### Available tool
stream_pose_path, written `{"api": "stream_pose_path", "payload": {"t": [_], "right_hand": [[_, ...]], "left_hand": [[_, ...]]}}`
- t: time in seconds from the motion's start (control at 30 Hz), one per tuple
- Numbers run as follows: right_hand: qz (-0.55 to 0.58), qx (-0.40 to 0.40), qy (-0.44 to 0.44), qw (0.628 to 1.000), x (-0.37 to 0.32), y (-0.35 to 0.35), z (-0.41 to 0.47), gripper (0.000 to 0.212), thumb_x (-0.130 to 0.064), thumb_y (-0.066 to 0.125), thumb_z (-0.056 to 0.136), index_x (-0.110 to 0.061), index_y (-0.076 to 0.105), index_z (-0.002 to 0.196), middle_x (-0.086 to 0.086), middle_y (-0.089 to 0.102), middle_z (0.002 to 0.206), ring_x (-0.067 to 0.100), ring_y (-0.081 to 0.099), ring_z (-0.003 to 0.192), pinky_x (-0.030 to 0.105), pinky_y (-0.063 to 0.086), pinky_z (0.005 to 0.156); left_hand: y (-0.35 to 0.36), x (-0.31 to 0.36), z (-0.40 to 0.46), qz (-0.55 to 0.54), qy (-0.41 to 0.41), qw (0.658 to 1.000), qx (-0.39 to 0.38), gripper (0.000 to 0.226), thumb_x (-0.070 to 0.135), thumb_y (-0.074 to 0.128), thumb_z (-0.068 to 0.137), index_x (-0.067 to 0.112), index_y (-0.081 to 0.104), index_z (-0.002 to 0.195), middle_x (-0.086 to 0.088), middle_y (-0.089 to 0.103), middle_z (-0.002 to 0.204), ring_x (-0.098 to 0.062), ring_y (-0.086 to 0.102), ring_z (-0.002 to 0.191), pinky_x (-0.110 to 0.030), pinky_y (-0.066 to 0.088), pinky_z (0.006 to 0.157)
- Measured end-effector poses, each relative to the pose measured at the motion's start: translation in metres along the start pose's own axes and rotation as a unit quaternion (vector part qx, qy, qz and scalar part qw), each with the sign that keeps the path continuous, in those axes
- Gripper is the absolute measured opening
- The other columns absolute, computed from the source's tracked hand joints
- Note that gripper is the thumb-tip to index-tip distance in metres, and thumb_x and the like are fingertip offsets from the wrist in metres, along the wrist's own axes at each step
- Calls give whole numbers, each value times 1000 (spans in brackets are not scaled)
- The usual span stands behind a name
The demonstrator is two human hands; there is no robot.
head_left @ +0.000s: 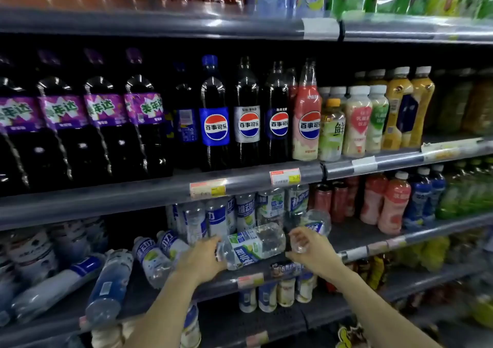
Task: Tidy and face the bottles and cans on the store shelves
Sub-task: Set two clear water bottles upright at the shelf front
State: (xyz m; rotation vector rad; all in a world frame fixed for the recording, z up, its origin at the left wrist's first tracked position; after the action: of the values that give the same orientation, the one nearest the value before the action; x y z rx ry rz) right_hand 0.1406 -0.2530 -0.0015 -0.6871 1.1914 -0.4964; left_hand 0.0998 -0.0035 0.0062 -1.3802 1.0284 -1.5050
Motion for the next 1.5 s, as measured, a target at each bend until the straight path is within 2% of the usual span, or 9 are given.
{"api": "stream_pose_path", "payload": {"t": [0.2, 0.43, 0.6, 0.67, 0.8, 1.0, 1.2, 1.4, 1.5], "right_hand": [[-79, -9, -26, 996, 40, 6, 18, 68, -44, 76, 67, -32, 45, 126, -9, 47, 127, 15, 41, 119, 28, 40, 93], [-202, -45, -96, 974, 73, 32, 43, 98, -72, 68, 55, -43, 24, 138, -8, 21, 148, 19, 13, 138, 42, 19, 114], [-270, -61, -122, 953, 84, 47, 58, 84, -67, 63, 66, -46, 22, 137, -11, 21, 150, 18, 7, 142, 47, -6, 115], [-279, -47, -137, 949, 79, 46, 60, 78, -62, 64, 68, -42, 32, 136, -8, 30, 147, 21, 17, 141, 51, 0, 115], [-331, 16, -185, 925, 62, 40, 55, 74, -52, 78, 56, -32, 54, 123, 0, 58, 127, 30, 54, 119, 63, 35, 99], [-333, 56, -209, 918, 61, 24, 52, 73, -48, 82, 52, -26, 60, 118, 2, 62, 122, 31, 61, 108, 58, 48, 90], [-265, 71, -249, 929, 57, 2, 43, 64, -50, 70, 66, -24, 57, 123, 0, 60, 125, 21, 46, 112, 45, 51, 91], [-109, 79, -209, 969, 53, -31, 50, 59, -54, 60, 72, -29, 53, 125, -14, 52, 129, 13, 46, 116, 31, 49, 88], [5, 69, -191, 979, 45, -52, 64, 49, -55, 68, 71, -47, 50, 116, -30, 49, 123, 1, 47, 110, 16, 39, 90]], "left_hand": [[41, -21, 36, 54, -46, 997, -23, 77, 50, 65, 78, 22, 28, 139, -8, 40, 141, -29, 45, 124, -40, 46, 91], [77, -42, 72, 43, -81, 994, -52, 99, 60, 67, 70, 24, 13, 145, -12, 29, 149, -32, 34, 133, -48, 41, 100], [94, -44, 81, 4, -89, 993, -77, 99, 56, 72, 67, 30, 9, 138, -11, 46, 140, -30, 54, 115, -40, 49, 87], [92, -44, 82, -4, -82, 994, -74, 101, 58, 73, 65, 31, 10, 138, -8, 51, 136, -28, 59, 109, -38, 52, 82], [86, -43, 79, -18, -84, 995, -45, 99, 63, 72, 61, 35, 15, 136, -3, 56, 131, -26, 61, 105, -38, 53, 81], [65, -30, 63, -52, -84, 994, 55, 93, 67, 69, 54, 41, 26, 133, 5, 69, 110, -19, 68, 89, -31, 54, 69], [26, 13, 60, -27, -29, 987, 153, 93, 66, 71, 50, 38, 41, 133, 5, 66, 118, -19, 66, 96, -32, 53, 78], [-9, 52, 77, -95, 24, 984, 146, 86, 61, 76, 44, 43, 43, 122, 20, 61, 109, -7, 58, 88, -24, 47, 66], [-16, 73, 92, -138, 58, 982, 117, 84, 59, 78, 43, 44, 45, 119, 22, 56, 108, -6, 56, 95, -25, 46, 73]]}}
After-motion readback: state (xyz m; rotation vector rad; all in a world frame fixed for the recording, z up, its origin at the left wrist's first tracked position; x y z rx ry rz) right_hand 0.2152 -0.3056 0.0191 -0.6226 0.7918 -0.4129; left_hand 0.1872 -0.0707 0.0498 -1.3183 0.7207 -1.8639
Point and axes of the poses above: each hand's wrist, its own z-axis towards the middle knuckle, its own y-axis out of the palm, x = y × z, the point moved 10 cm from there along z, towards the middle knuckle
